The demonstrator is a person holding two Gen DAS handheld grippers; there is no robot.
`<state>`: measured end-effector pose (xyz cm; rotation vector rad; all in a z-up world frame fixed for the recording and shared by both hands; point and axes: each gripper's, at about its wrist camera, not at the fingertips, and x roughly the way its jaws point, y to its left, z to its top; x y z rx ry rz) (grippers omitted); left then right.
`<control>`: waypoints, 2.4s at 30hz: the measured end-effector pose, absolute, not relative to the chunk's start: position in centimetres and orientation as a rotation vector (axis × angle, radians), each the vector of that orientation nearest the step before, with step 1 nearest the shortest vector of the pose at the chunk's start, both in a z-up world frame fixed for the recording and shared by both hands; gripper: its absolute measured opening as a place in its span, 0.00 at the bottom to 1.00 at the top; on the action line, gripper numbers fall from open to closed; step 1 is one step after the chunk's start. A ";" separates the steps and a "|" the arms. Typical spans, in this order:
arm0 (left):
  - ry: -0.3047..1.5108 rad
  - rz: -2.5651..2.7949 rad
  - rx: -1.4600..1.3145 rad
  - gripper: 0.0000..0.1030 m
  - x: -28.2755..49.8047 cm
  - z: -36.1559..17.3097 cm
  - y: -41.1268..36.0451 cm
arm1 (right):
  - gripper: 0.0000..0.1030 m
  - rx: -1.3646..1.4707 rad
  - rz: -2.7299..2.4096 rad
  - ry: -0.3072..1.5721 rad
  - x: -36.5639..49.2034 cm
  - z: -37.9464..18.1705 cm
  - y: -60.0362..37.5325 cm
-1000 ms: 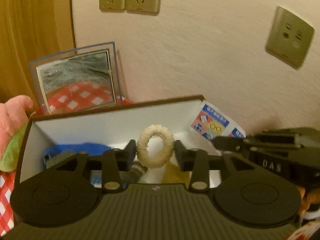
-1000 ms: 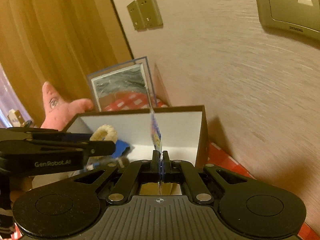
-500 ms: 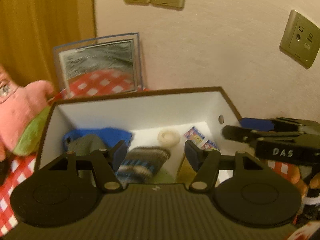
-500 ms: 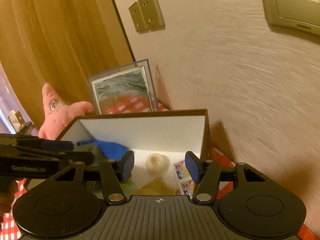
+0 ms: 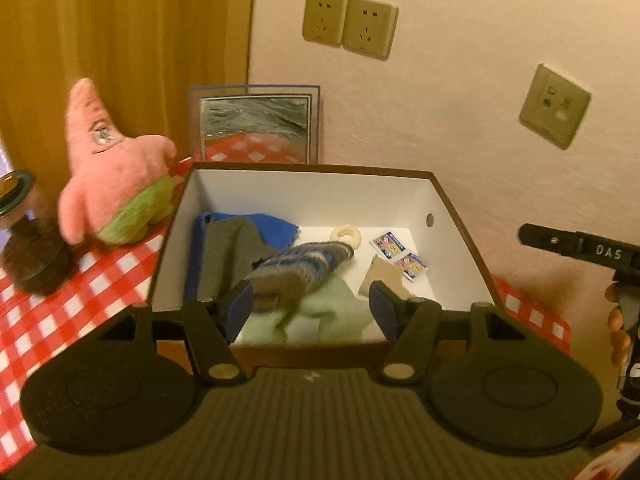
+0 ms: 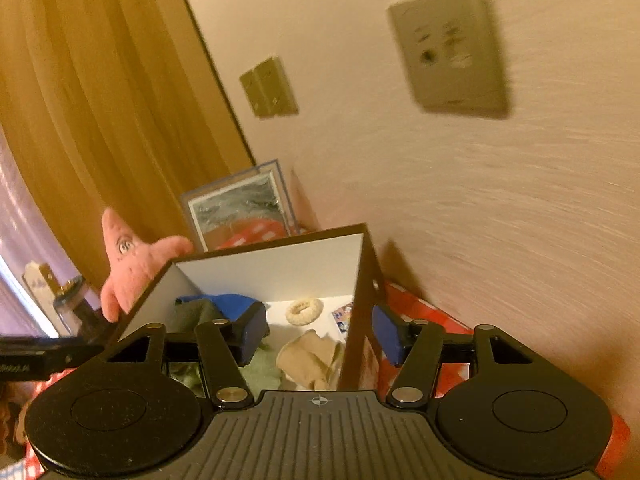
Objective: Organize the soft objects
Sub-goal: 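Open both tools to drop the ring and card into the box, then move both tools back toward the white items on the table, then grasp the white cloth square with the right tool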
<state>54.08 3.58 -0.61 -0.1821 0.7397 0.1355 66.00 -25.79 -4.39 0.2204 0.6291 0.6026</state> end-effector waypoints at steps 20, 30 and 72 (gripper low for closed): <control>0.694 0.056 -0.152 0.59 31.7 1.4 6.0 | 0.62 0.310 0.446 0.598 38.6 -1.3 -26.7; 0.699 0.098 -0.162 0.59 25.0 0.6 5.8 | 0.65 0.274 0.569 0.701 32.0 -3.1 -22.6; 0.902 -0.273 0.100 0.52 34.4 -12.1 19.8 | 0.66 0.168 0.323 0.799 33.6 -13.5 0.1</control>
